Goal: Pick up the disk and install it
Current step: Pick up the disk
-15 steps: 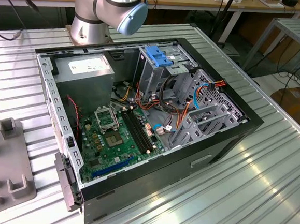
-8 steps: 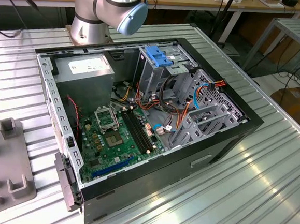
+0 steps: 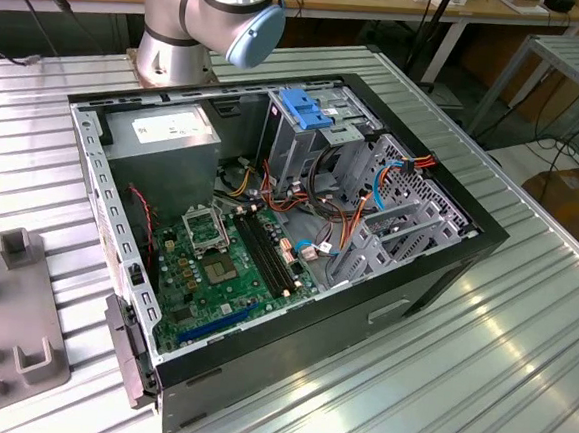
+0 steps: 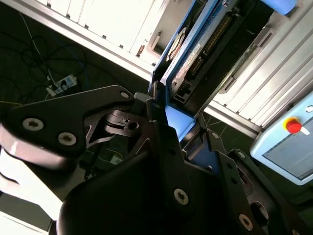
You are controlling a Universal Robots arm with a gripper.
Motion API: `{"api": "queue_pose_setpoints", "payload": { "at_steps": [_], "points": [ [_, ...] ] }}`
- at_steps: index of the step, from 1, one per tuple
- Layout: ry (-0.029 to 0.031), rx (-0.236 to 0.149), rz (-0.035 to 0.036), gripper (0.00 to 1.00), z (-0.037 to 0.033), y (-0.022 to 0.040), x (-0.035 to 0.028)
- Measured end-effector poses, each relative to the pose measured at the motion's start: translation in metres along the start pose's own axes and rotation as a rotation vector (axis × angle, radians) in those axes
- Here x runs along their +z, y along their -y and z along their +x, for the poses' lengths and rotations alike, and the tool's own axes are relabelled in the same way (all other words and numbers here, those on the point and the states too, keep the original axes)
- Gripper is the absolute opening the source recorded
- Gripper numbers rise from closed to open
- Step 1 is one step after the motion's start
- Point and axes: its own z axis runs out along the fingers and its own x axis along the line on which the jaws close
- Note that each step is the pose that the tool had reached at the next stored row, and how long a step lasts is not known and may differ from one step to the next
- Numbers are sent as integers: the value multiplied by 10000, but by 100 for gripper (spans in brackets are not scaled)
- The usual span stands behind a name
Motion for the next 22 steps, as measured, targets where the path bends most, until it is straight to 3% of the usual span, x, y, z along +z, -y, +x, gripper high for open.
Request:
{"api": "queue_pose_setpoints", "payload": {
  "at_steps": [10,15,22],
  "points": [
    [-48,0,2,37,-4,-4,-189],
    [-88,1,2,37,-8,-6,-318],
    [-97,1,3,37,-8,-6,-331]
  ]
}}
